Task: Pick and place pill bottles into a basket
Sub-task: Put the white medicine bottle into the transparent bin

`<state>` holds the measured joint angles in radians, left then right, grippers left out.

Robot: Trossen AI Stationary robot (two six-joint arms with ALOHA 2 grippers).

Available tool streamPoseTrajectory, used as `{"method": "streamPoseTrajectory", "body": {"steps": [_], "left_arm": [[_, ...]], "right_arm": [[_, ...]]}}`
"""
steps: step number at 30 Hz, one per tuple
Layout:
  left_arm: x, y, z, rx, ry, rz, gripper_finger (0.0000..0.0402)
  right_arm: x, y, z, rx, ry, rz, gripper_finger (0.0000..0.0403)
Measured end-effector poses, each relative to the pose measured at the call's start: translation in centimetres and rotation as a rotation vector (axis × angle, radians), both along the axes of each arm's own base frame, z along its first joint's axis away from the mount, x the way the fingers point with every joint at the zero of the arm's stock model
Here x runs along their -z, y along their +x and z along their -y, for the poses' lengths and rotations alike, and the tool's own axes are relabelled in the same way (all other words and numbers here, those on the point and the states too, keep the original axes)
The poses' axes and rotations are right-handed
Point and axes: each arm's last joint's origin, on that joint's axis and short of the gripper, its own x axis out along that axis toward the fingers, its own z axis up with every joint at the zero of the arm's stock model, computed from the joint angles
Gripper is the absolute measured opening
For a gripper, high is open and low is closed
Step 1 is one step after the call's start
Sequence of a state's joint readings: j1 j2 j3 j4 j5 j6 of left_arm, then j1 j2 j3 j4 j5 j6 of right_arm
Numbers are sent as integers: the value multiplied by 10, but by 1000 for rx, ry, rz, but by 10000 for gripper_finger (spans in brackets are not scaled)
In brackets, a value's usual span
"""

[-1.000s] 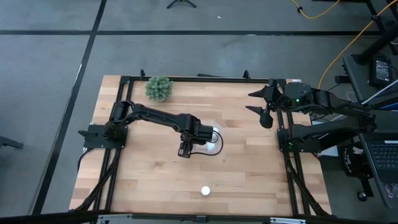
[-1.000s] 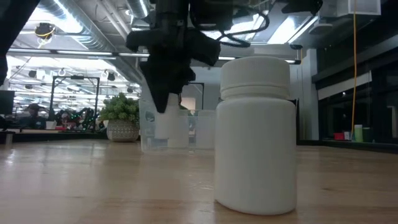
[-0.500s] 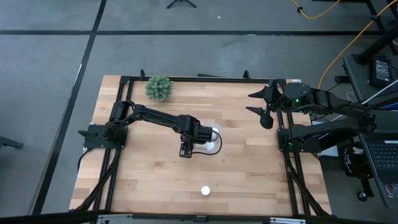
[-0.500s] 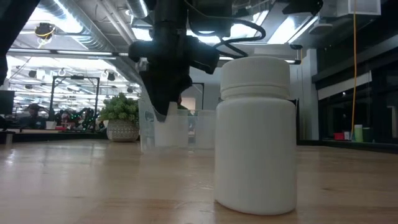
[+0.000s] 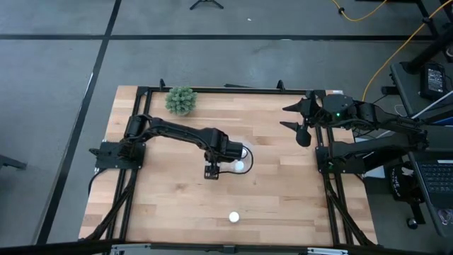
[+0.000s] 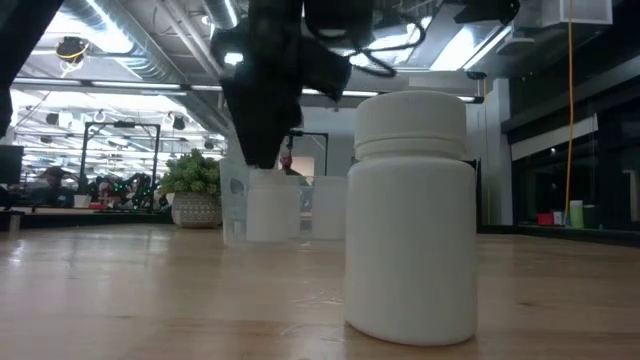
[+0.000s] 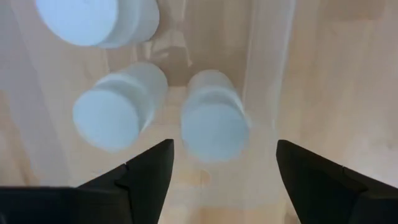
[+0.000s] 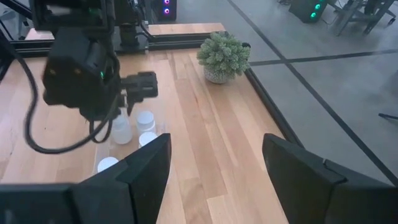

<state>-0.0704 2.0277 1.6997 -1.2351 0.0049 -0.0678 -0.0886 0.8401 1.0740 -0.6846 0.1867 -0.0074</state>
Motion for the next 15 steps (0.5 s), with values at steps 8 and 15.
{"method": "streamPoseTrajectory", "body": {"steps": [8,15], "left_arm": [[-71,-7,8,0,81,-20,278],[-147,-16,25,-212,293,315,278]], "right_arm": [[0,0,-2,-94,-12,-10,255],[0,1,-5,-227,-33,-15,255]]}}
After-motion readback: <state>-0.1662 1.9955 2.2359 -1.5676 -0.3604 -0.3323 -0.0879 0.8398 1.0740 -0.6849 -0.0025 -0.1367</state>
